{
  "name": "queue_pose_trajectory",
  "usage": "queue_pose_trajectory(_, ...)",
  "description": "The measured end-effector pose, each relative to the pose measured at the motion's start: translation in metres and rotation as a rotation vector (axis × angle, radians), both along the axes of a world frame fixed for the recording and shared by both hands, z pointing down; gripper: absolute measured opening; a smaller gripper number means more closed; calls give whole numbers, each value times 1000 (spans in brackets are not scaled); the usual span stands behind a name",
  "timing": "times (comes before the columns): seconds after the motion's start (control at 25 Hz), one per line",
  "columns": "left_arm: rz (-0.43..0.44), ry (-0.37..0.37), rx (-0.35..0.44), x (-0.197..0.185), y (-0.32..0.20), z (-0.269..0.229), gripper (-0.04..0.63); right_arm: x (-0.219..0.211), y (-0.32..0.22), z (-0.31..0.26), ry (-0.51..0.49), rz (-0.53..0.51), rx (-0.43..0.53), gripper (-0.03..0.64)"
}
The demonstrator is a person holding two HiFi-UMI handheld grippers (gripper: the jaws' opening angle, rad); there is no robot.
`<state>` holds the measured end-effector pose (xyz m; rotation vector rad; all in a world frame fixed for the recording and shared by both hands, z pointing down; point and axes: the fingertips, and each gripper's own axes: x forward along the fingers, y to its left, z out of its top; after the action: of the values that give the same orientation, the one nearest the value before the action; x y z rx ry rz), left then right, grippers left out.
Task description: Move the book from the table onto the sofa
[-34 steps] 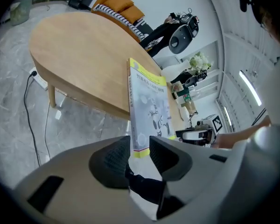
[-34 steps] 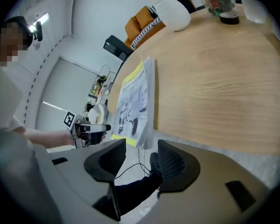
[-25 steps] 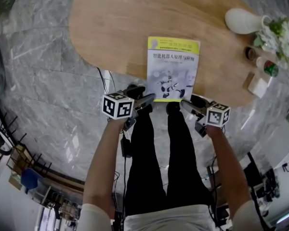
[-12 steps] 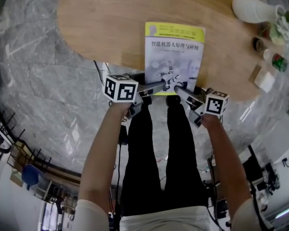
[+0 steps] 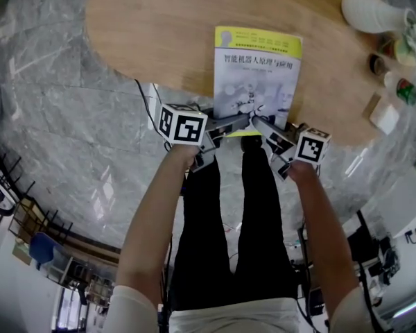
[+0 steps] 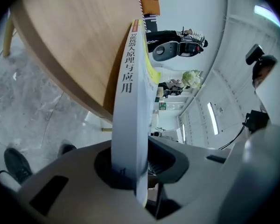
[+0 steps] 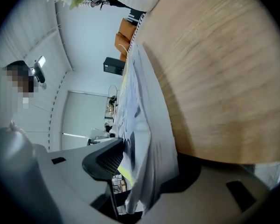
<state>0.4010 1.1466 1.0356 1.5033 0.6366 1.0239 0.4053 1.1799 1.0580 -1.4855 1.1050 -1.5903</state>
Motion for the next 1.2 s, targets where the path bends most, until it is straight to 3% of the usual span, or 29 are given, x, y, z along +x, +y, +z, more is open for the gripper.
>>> queue_pose_trajectory(0.12,-7,-11,-38,0,2,-2,69,0,1,-3,-16,-22,26,245)
queue_pose_trajectory(0.24,-20,-30,-56,-3,6,-3,69,1,-3,-14,-15,-45,57,185)
queue_pose_trajectory(0.36,-39,-1,9,4,7,-12,71,7,-1,-29,22,-72,64,120)
queue_pose_trajectory(0.48,-59,64,79,12,11,-25,82,15,3,-44,95,-110,39,117)
queue_pose_trajectory(0.8,-119,185,123,20,18,-89,91,26,8,-110,208,-179,34,120)
queue_pose_trajectory(1.0,-171,230,183,33,12,-100,94,40,1,-119,264,-235,55,121)
queue_pose_trajectory(1.2,-222,288,235,38,11,-152,98,45,0,-170,296,-276,90,124)
